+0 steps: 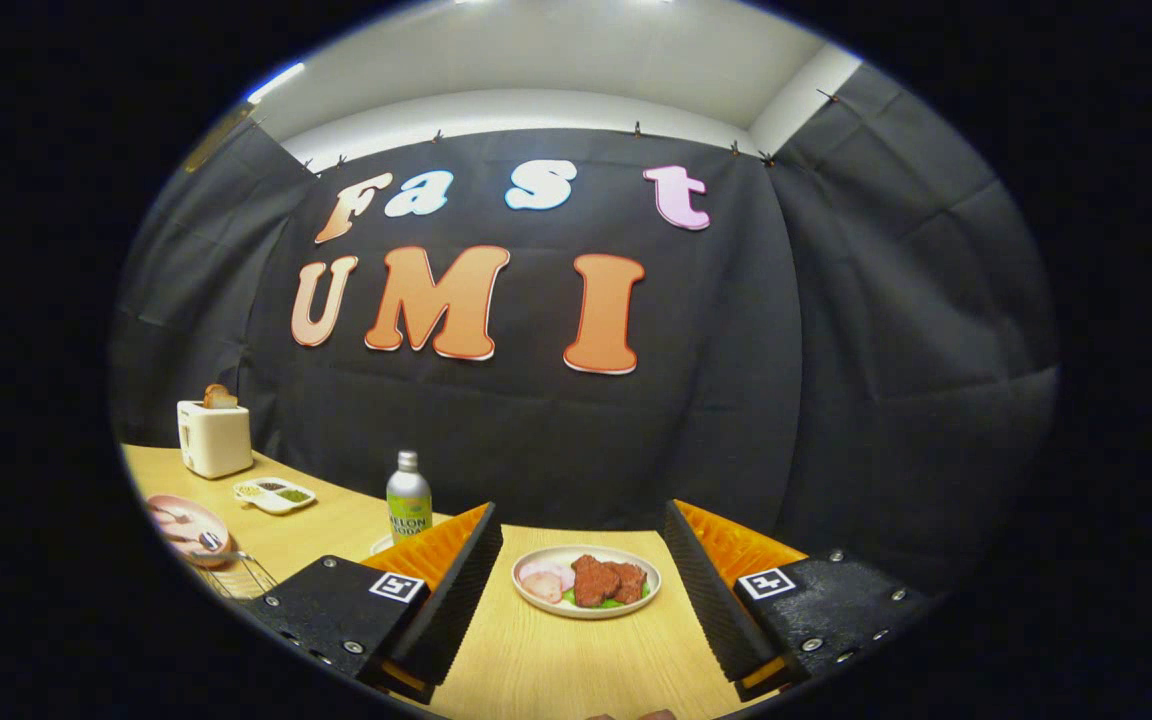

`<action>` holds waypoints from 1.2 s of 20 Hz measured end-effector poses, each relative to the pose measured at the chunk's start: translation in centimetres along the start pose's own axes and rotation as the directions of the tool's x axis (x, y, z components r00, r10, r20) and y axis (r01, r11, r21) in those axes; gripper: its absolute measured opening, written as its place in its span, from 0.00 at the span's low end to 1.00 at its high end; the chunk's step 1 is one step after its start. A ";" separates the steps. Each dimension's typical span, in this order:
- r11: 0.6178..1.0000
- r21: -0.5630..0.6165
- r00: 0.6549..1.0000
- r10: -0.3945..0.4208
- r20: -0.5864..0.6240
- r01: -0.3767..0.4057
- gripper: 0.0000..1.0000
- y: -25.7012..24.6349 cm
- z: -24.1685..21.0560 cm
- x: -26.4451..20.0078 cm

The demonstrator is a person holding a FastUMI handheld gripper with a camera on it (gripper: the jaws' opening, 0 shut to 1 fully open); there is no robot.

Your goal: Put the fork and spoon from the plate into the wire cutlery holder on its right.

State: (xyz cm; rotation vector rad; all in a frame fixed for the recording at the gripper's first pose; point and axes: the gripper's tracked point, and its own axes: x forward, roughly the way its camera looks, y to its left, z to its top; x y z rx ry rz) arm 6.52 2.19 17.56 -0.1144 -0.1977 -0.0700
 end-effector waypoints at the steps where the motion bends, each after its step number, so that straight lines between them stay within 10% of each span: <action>1: 1.000 -0.003 1.000 -0.005 0.027 0.005 0.98 0.5 2.5 -0.2; 11: 0.996 0.066 0.998 0.060 -0.009 -0.060 0.99 12.0 14.4 -3.3; 24: 0.976 0.061 0.965 0.215 -0.148 -0.208 0.99 29.1 13.1 -4.5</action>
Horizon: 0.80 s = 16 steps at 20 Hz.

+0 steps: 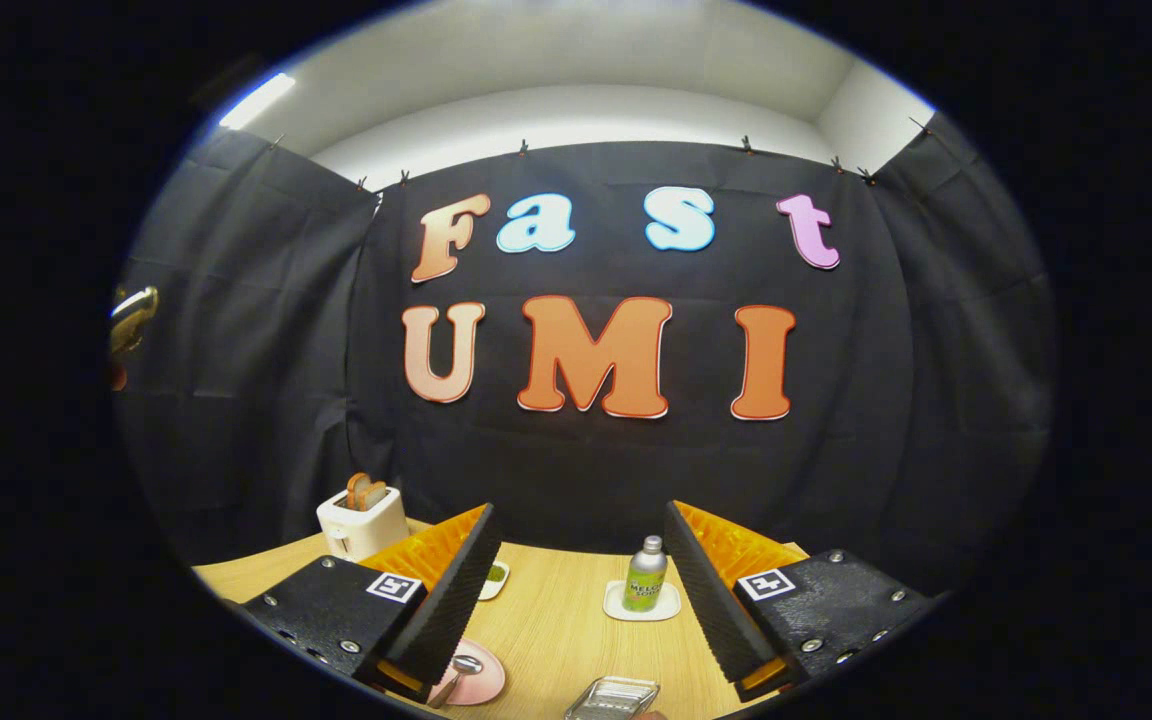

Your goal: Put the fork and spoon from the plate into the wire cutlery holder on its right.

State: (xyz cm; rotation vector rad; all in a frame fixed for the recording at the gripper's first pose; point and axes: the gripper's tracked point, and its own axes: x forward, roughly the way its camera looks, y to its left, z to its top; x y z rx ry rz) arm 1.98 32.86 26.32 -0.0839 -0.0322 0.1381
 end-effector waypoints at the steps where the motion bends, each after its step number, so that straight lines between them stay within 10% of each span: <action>1: 1.000 0.000 1.000 0.012 -0.027 -0.012 0.99 1.0 -0.7 0.2; 9: 0.996 0.021 0.961 0.092 -0.259 -0.089 0.99 7.6 -6.6 2.2; 16: 0.986 0.072 0.815 0.166 -0.555 -0.152 0.97 12.1 -15.0 2.5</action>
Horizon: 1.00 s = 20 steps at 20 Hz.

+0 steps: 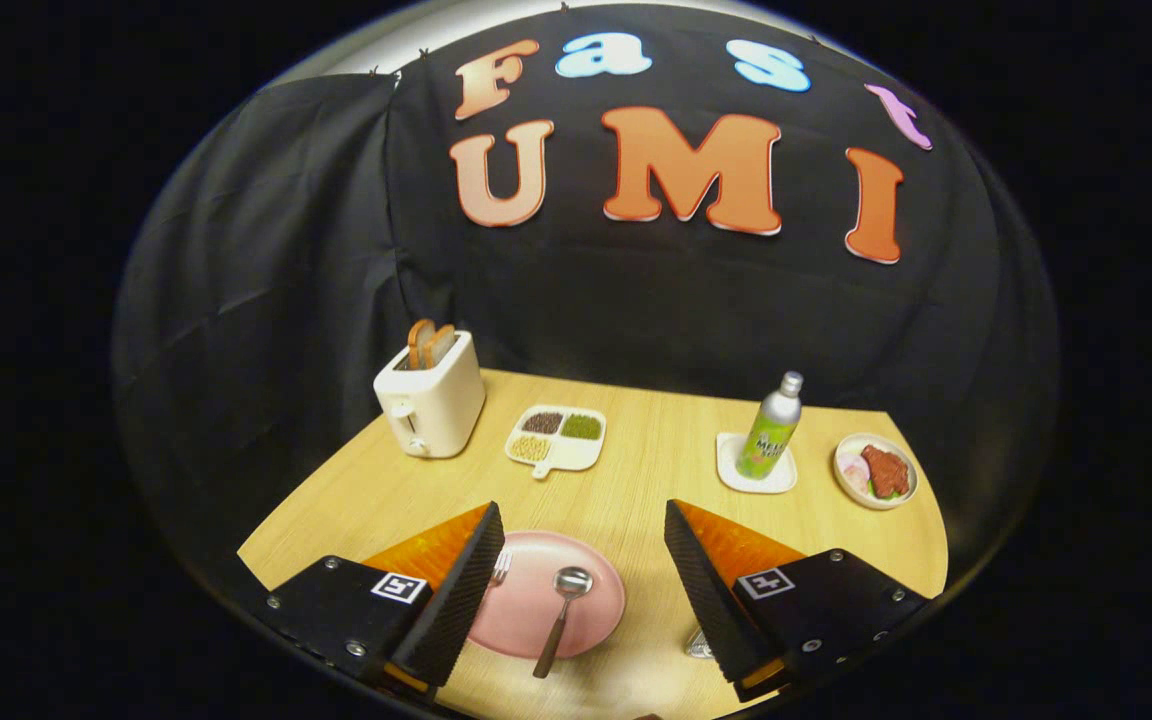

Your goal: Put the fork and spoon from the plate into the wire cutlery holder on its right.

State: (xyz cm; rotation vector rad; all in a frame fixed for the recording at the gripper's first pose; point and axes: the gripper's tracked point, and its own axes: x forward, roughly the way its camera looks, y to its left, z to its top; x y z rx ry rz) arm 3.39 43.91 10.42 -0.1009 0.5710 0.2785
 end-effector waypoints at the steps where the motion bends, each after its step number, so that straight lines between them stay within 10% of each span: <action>1: 1.000 -0.006 0.999 0.011 -0.048 -0.011 0.97 0.4 -0.9 0.7; 8: 0.996 -0.065 0.923 0.028 -0.383 -0.057 0.88 2.3 -9.2 4.5; 20: 0.999 0.022 0.655 0.032 -0.755 -0.024 0.39 3.1 -19.4 6.6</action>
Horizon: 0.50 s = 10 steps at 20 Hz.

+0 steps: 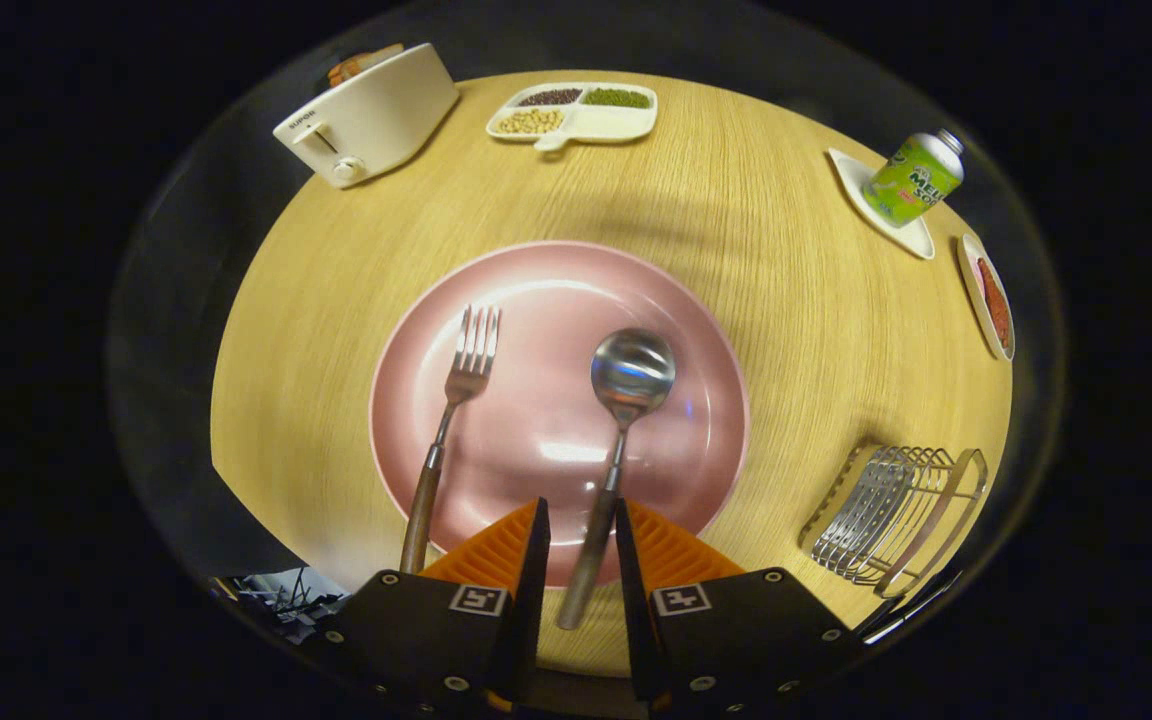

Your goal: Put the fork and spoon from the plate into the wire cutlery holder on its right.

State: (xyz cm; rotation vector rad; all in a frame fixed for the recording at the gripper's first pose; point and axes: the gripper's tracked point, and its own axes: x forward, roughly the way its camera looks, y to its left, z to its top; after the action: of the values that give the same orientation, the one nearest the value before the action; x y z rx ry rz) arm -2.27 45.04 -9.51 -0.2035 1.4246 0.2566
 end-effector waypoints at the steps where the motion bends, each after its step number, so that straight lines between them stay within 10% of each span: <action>1: 1.000 -0.001 1.000 -0.017 -0.002 0.017 0.32 -0.2 0.0 0.3; 10: 0.996 0.085 1.000 0.007 0.026 -0.009 0.06 0.0 -0.1 0.0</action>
State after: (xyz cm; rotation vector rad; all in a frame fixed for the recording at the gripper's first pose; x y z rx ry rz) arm -2.34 45.02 -9.47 -0.1238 1.4078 0.2040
